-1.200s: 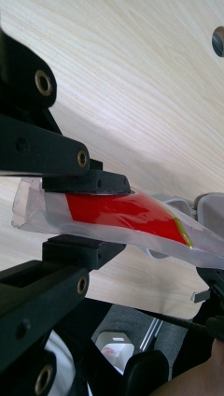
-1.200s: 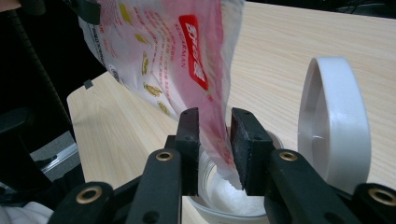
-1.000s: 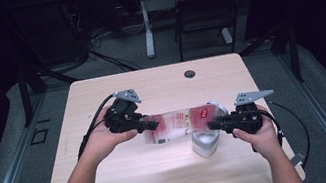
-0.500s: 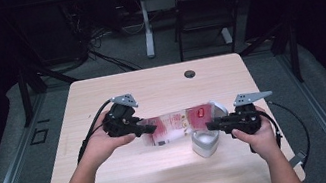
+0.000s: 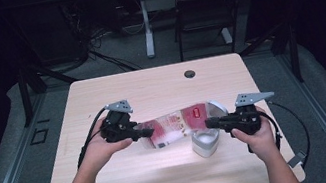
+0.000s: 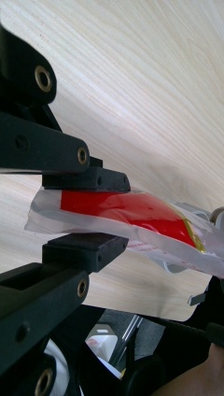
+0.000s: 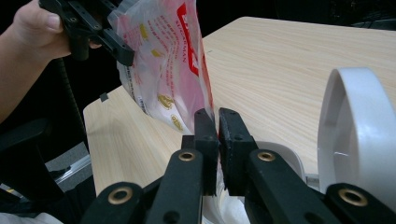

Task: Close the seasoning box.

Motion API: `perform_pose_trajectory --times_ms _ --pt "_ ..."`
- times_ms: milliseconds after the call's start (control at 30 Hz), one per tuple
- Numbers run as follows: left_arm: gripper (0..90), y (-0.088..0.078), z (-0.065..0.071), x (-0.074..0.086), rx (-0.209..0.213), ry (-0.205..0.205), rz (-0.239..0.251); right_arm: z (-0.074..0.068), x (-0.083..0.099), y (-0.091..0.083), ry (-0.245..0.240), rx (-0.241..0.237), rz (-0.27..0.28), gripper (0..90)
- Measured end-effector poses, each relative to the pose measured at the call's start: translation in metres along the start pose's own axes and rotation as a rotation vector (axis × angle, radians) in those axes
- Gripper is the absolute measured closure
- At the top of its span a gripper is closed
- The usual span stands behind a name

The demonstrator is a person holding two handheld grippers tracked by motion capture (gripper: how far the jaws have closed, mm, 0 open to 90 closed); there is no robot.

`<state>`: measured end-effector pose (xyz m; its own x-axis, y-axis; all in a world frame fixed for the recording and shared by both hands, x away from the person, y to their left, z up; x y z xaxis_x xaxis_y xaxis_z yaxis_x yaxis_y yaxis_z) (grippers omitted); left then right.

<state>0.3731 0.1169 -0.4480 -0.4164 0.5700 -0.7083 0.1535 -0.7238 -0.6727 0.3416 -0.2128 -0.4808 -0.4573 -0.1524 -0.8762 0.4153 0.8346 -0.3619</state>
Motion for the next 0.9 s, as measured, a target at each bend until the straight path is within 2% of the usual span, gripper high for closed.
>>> perform_pose_trajectory --times_ms 133,167,233,433,600,900 --pt "70.5 0.001 -0.003 0.006 0.008 0.001 0.005 -0.003 -0.002 0.0 -0.017 -0.008 -0.008 88.0" --pt "70.2 0.001 -0.004 0.007 0.031 0.0 0.012 -0.005 -0.002 0.0 -0.027 -0.007 -0.013 88.4" --pt "69.5 0.002 -0.005 0.011 0.041 -0.002 0.017 -0.008 -0.004 0.0 -0.036 -0.003 -0.015 88.8" --pt "67.9 0.009 -0.007 0.02 0.029 0.0 0.019 -0.012 -0.007 0.0 -0.062 0.006 -0.013 89.6" --pt "67.5 0.012 -0.006 0.025 0.029 -0.003 0.034 -0.013 -0.008 -0.001 -0.052 0.004 0.008 89.9" --pt "66.3 0.017 -0.003 0.035 0.002 0.002 0.027 -0.017 -0.012 0.0 -0.064 0.012 -0.001 90.0"
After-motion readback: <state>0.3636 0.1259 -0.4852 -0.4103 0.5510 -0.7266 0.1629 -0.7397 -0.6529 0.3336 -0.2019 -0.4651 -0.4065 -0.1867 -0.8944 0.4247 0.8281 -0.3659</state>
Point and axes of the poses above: each handheld gripper's, and its own axes: y roughly forward along the jaws, x roughly out of its underside, z roughly to its right, the point moved 3 cm from there along y, roughly forward along the jaws
